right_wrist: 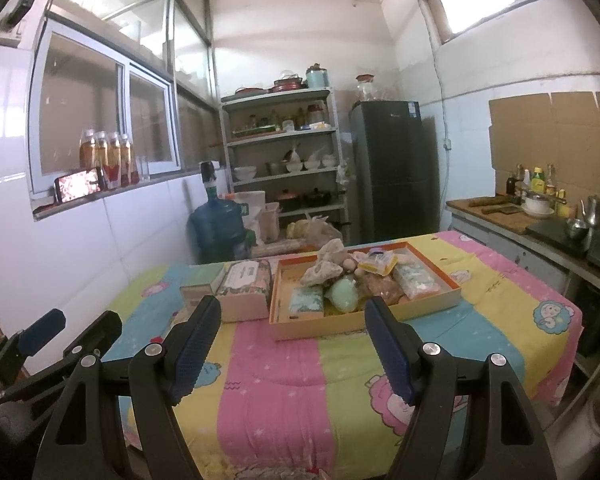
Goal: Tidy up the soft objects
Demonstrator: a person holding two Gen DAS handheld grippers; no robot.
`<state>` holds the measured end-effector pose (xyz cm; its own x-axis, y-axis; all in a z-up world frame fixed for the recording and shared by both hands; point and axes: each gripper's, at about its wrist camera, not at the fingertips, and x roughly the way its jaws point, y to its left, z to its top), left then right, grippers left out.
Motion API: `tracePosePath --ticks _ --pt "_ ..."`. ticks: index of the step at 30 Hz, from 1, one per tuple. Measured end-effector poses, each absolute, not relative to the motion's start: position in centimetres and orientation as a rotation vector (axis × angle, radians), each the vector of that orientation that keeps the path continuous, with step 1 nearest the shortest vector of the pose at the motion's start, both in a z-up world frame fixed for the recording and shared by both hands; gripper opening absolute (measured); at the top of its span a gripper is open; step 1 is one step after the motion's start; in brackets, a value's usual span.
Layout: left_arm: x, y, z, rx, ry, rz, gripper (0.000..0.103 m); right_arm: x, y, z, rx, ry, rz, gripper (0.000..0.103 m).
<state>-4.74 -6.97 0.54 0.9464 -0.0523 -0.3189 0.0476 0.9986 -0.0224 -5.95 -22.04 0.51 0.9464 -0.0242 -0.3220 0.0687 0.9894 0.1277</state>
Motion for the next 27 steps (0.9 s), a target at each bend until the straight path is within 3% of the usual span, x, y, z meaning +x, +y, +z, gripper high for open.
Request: tracePosePath --ticks 27 --pt "-4.81 -7.00 0.53 -0.011 0.326 -0.052 0.072 -6.21 -21.80 0.76 0.138 0.327 -0.041 0.076"
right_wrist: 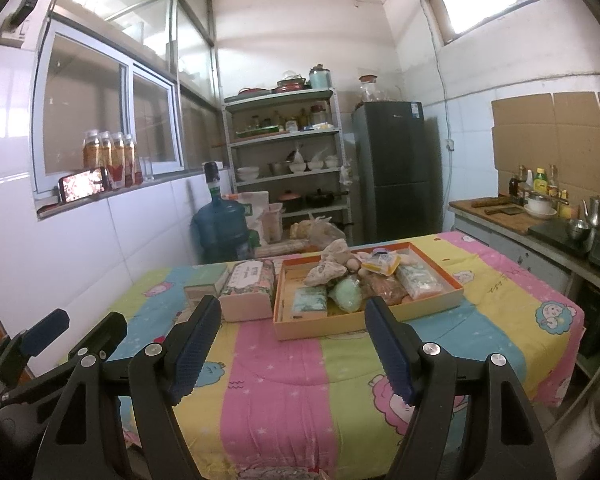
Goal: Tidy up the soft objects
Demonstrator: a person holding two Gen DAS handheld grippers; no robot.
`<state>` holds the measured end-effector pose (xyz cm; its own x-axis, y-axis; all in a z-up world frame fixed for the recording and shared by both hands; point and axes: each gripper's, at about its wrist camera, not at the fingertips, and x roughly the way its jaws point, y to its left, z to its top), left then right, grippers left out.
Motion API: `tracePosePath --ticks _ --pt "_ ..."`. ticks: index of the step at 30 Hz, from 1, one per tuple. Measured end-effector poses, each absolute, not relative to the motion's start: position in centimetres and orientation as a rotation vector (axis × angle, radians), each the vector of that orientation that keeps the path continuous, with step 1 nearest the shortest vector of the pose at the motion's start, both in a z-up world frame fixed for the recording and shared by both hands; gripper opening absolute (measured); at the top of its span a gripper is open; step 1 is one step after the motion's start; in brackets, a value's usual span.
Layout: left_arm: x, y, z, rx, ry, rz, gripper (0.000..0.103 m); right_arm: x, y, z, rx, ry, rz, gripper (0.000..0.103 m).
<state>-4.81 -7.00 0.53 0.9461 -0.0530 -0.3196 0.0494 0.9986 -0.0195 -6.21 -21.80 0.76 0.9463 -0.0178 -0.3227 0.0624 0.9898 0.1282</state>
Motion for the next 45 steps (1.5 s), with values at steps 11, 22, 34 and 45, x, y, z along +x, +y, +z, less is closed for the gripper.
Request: tracePosePath --ticks 11,22,34,45 --pt "-4.83 -7.09 0.51 -0.012 0.326 -0.051 0.072 -6.23 -21.74 0.72 0.138 0.325 -0.042 0.076" --pt "-4.84 -7.08 0.52 -0.011 0.325 -0.051 0.072 -6.24 -21.74 0.70 0.138 0.324 -0.042 0.076" --pt "-4.83 -7.08 0.50 -0.011 0.325 -0.051 0.072 -6.34 -21.70 0.79 0.135 0.321 -0.048 0.076" --pt "-5.01 -6.67 0.31 -0.027 0.325 -0.047 0.072 -6.69 -21.11 1.18 0.121 0.305 -0.066 0.076"
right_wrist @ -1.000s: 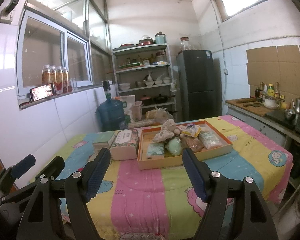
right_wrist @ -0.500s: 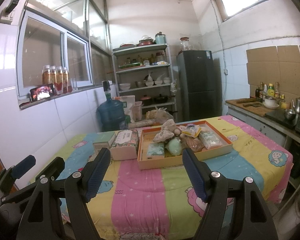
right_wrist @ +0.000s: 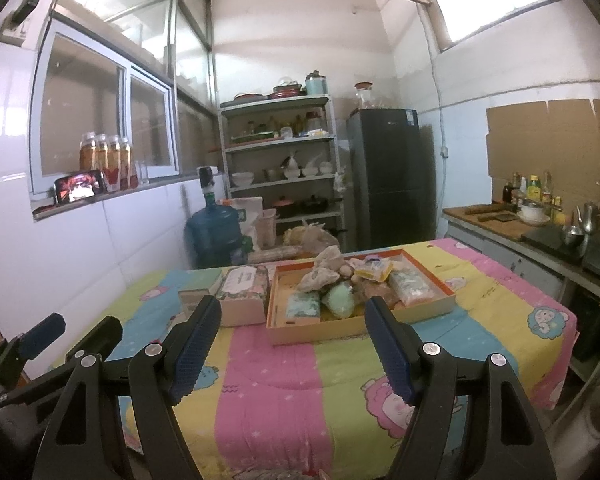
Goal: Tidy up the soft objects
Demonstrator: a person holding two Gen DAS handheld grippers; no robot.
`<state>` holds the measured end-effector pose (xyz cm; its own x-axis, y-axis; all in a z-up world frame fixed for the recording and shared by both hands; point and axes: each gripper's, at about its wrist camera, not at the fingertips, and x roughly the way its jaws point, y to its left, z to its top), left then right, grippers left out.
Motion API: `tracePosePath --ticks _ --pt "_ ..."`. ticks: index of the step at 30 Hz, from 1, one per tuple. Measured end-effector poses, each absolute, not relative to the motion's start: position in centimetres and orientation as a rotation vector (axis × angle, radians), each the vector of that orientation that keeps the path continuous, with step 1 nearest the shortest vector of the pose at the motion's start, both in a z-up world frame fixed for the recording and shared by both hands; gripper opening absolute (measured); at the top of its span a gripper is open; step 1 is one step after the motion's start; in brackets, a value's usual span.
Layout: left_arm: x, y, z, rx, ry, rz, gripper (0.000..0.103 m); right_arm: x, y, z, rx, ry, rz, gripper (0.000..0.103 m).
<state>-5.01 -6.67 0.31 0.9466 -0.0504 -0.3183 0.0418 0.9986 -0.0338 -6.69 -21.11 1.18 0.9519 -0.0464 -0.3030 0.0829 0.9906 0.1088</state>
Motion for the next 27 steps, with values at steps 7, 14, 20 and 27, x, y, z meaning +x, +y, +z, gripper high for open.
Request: tracePosePath --ticks 7,14,20,27 --pt "-5.02 -6.68 0.31 -0.026 0.325 -0.047 0.072 -6.60 -21.35 1.18 0.122 0.307 -0.061 0.076" --pt "-5.09 -6.72 0.32 -0.026 0.325 -0.047 0.072 -6.63 -21.29 1.16 0.122 0.307 -0.061 0.076" --pt "-5.07 -6.75 0.31 -0.026 0.325 -0.047 0.072 -6.61 -21.26 1.16 0.122 0.307 -0.061 0.076" --pt "-5.09 -6.77 0.32 -0.026 0.325 -0.046 0.072 -6.60 -21.29 1.15 0.122 0.307 -0.061 0.076"
